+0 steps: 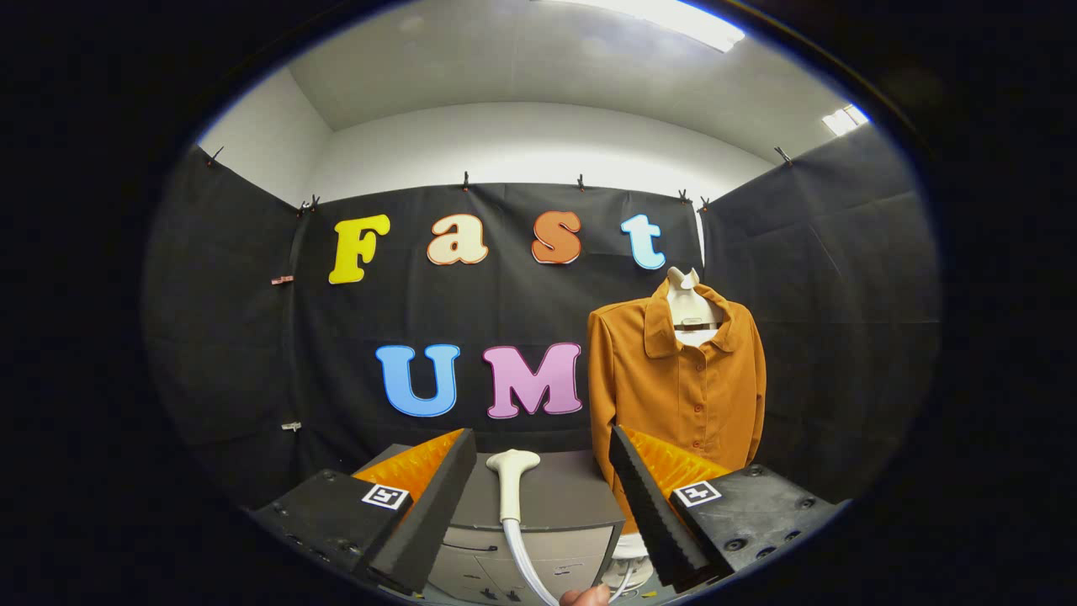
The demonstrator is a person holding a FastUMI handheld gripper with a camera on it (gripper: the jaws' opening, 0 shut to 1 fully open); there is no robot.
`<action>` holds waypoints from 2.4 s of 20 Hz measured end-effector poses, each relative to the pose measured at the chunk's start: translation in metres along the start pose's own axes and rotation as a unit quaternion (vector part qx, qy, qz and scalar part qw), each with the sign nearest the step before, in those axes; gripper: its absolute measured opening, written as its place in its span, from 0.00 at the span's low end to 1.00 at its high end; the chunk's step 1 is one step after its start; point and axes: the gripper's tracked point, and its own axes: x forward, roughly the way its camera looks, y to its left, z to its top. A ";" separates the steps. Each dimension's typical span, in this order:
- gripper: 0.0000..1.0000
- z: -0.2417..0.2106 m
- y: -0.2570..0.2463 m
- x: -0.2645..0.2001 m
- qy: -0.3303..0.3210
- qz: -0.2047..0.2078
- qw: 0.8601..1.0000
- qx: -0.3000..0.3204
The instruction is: Iron the clothes twice with a garment steamer, once on the left side and once on the right side.
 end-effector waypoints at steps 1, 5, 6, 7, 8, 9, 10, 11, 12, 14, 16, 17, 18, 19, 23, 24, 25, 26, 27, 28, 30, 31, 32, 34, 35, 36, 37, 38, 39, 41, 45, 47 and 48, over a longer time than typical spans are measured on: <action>0.98 -0.007 -0.002 0.004 0.010 -0.005 1.000 -0.005; 0.98 -0.035 0.007 0.022 0.049 0.005 0.999 -0.005; 0.98 -0.045 0.007 0.028 0.067 0.004 0.998 -0.004; 0.98 -0.057 0.006 0.034 0.085 0.004 0.996 -0.001; 0.98 -0.065 0.007 0.041 0.101 0.003 0.995 0.005; 0.98 -0.074 0.007 0.049 0.117 0.001 0.993 0.009; 0.98 -0.083 0.008 0.058 0.131 0.001 0.991 0.011; 0.99 -0.093 0.010 0.064 0.144 0.003 0.990 0.011; 0.99 -0.101 0.013 0.072 0.156 0.006 0.988 0.010; 0.98 -0.123 0.017 0.089 0.185 0.010 0.983 0.008; 0.98 -0.144 0.027 0.103 0.216 0.015 0.976 0.009; 0.98 -0.158 0.031 0.113 0.232 0.016 0.973 0.009; 0.98 -0.167 0.037 0.120 0.246 0.019 0.969 0.009; 0.98 -0.179 0.042 0.128 0.260 0.022 0.965 0.007; 0.99 -0.231 0.053 0.157 0.320 0.021 0.947 -0.022; 0.99 -0.244 0.059 0.162 0.335 0.025 0.942 -0.025; 0.98 -0.256 0.060 0.165 0.350 0.024 0.936 -0.029; 0.95 -0.268 0.062 0.170 0.364 0.020 0.931 -0.038; 0.89 -0.279 0.061 0.175 0.376 0.016 0.925 -0.048; 0.80 -0.289 0.059 0.177 0.384 0.011 0.921 -0.058; 0.65 -0.293 0.054 0.178 0.389 -0.003 0.919 -0.055; 0.55 -0.293 0.055 0.182 0.379 0.000 0.924 -0.049; 0.44 -0.294 0.054 0.182 0.375 0.004 0.926 -0.046; 0.29 -0.296 0.056 0.184 0.366 0.018 0.930 -0.035; 0.24 -0.294 0.057 0.182 0.365 0.023 0.930 -0.029; 0.24 -0.291 0.056 0.179 0.359 0.030 0.932 -0.028; 0.23 -0.285 0.055 0.178 0.349 0.031 0.936 -0.021; 0.23 -0.276 0.055 0.177 0.337 0.031 0.941 -0.012; 0.23 -0.263 0.054 0.175 0.323 0.033 0.946 -0.003; 0.23 -0.236 0.054 0.167 0.291 0.040 0.956 0.013; 0.23 -0.164 0.040 0.142 0.207 0.040 0.977 0.027; 0.23 -0.125 0.031 0.126 0.160 0.041 0.986 0.029; 0.23 -0.114 0.026 0.118 0.144 0.040 0.988 0.028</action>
